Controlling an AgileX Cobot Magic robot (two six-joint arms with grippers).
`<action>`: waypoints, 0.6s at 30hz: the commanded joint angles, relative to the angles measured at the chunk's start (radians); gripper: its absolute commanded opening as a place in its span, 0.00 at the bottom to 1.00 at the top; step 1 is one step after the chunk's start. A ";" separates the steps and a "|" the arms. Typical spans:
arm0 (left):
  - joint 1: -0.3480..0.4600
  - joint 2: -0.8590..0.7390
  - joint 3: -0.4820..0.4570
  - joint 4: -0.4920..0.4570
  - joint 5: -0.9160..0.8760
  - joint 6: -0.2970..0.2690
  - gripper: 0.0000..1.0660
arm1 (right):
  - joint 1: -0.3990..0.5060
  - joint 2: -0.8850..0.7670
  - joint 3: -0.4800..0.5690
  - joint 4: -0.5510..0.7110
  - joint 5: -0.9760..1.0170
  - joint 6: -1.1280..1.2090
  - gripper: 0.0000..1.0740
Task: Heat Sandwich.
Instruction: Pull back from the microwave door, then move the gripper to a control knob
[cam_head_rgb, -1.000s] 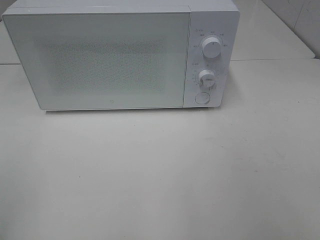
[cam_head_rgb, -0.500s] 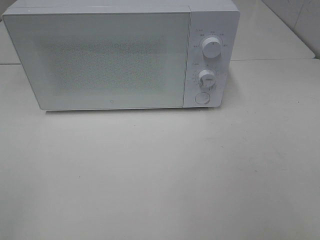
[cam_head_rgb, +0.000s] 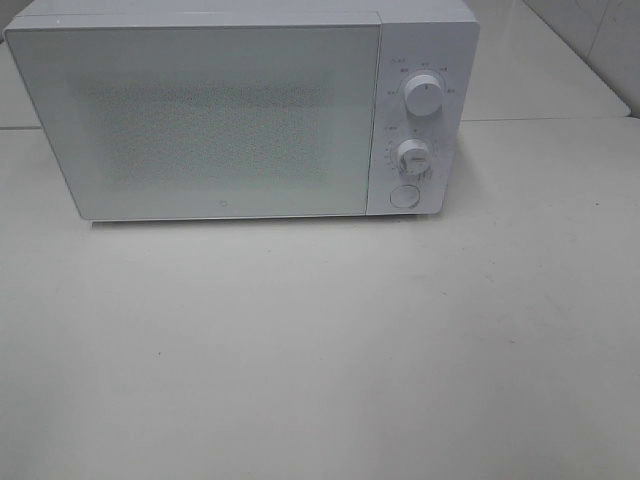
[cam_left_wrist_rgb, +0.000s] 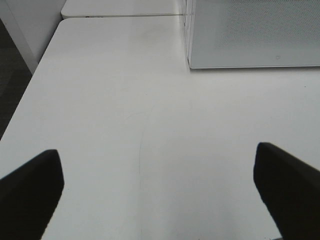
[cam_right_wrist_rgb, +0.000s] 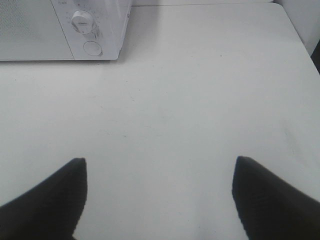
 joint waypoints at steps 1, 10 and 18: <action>0.000 -0.028 0.004 0.000 -0.008 -0.001 0.92 | 0.000 -0.017 0.001 0.003 -0.011 -0.002 0.71; 0.000 -0.028 0.004 0.000 -0.008 -0.001 0.92 | 0.000 -0.017 0.001 0.003 -0.011 -0.002 0.71; 0.000 -0.028 0.004 0.000 -0.008 -0.001 0.92 | 0.000 -0.017 0.001 0.003 -0.011 -0.002 0.71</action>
